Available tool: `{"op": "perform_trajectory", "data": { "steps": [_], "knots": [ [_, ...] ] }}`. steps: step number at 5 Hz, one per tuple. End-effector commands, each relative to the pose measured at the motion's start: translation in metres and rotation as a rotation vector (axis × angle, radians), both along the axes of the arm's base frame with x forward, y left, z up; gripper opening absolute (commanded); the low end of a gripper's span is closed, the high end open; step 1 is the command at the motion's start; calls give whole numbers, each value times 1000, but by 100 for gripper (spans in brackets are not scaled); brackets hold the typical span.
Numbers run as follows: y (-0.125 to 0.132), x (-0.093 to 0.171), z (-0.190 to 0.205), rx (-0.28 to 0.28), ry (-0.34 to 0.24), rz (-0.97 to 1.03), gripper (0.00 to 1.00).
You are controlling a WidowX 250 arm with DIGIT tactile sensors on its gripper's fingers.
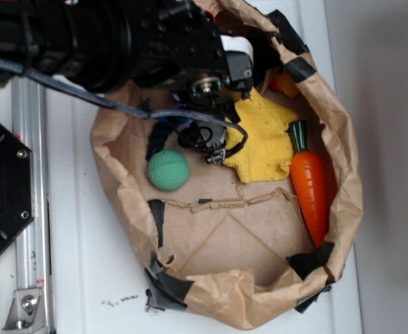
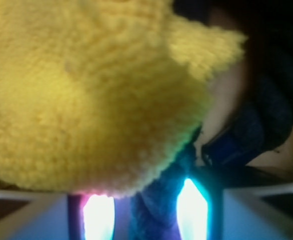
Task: Grab the blue rope.
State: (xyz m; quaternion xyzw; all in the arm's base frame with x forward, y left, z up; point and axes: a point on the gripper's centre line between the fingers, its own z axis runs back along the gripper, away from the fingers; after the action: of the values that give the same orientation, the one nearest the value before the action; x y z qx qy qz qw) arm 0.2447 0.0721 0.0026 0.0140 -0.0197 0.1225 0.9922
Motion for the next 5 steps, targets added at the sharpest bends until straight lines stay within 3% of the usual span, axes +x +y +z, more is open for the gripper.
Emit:
{"op": "perform_trajectory", "data": {
  "steps": [1, 3, 4, 5],
  "knots": [
    [-10, -6, 2, -89, -93, -214, 0],
    [-39, 0, 23, -115, -122, -290, 0],
    [-57, 23, 67, -124, -168, -268, 0],
    [-54, 33, 88, -129, -180, -204, 0]
  ]
}}
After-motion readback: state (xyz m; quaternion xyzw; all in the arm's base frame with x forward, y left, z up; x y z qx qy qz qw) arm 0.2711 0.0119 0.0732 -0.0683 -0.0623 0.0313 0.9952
